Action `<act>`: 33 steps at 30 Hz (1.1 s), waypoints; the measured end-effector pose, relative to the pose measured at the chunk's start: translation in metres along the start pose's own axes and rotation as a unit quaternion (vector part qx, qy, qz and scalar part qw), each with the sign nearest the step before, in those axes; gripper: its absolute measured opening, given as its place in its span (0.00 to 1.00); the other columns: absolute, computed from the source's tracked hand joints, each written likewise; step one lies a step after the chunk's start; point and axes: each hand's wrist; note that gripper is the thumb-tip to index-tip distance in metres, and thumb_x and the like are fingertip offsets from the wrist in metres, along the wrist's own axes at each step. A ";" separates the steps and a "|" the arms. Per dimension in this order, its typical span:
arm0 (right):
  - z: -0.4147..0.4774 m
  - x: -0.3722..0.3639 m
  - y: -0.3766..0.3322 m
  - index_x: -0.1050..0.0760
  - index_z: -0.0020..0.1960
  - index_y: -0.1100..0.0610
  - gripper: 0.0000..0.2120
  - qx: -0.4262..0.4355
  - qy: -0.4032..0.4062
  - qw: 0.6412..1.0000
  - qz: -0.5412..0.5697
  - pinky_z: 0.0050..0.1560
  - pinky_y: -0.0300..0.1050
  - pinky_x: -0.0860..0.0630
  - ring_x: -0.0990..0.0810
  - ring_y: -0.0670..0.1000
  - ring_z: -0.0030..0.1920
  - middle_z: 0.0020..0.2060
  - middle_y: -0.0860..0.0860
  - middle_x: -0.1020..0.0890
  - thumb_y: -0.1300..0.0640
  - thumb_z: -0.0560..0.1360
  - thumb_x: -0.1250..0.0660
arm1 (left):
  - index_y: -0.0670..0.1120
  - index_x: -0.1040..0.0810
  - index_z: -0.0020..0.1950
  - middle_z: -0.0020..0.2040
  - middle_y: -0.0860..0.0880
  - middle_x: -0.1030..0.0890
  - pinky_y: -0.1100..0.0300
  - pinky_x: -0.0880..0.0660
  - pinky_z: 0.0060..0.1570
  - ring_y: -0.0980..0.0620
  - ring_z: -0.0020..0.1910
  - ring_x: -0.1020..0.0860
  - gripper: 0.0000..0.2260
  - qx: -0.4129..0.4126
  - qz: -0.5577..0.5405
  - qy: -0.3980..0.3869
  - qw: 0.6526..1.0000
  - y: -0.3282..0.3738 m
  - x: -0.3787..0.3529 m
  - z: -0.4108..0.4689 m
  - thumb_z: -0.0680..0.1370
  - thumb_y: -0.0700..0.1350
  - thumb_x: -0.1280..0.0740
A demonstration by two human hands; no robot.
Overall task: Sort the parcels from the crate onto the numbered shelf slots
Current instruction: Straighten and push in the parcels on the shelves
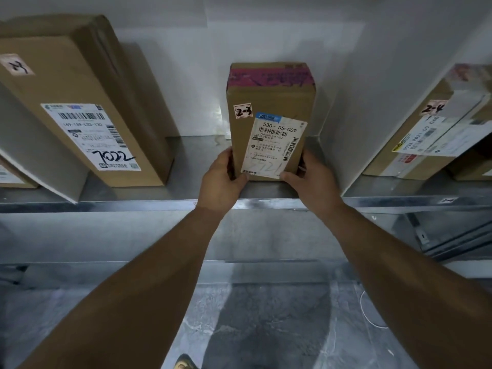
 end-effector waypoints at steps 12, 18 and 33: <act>-0.012 0.001 0.006 0.32 0.69 0.57 0.28 0.004 0.023 1.000 -0.007 0.63 0.49 0.25 0.24 0.52 0.62 0.62 0.52 0.22 0.64 0.72 0.28 | 0.50 0.34 0.72 0.67 0.51 0.24 0.50 0.28 0.65 0.50 0.65 0.25 0.25 -0.012 -0.021 -0.031 0.999 -0.004 0.000 -0.006 0.77 0.39 0.32; -0.013 0.001 -0.003 0.31 0.67 0.57 0.25 -0.011 0.019 0.999 -0.048 0.58 0.40 0.27 0.23 0.52 0.62 0.62 0.51 0.21 0.64 0.73 0.29 | 0.50 0.34 0.71 0.66 0.50 0.24 0.50 0.27 0.64 0.50 0.63 0.24 0.25 -0.030 -0.008 -0.043 0.999 -0.011 0.001 -0.002 0.76 0.40 0.31; -0.090 0.025 -0.030 0.44 0.77 0.52 0.34 -0.034 0.031 0.979 -0.198 0.60 0.47 0.26 0.26 0.55 0.63 0.66 0.55 0.29 0.54 0.76 0.31 | 0.46 0.32 0.71 0.68 0.47 0.28 0.53 0.27 0.61 0.51 0.60 0.26 0.25 -0.072 0.026 -0.038 0.996 -0.006 0.028 -0.057 0.76 0.46 0.30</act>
Point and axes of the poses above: each hand's wrist, its own z-axis towards the middle knuckle, its own x-axis out of the back of the hand, y = z × x
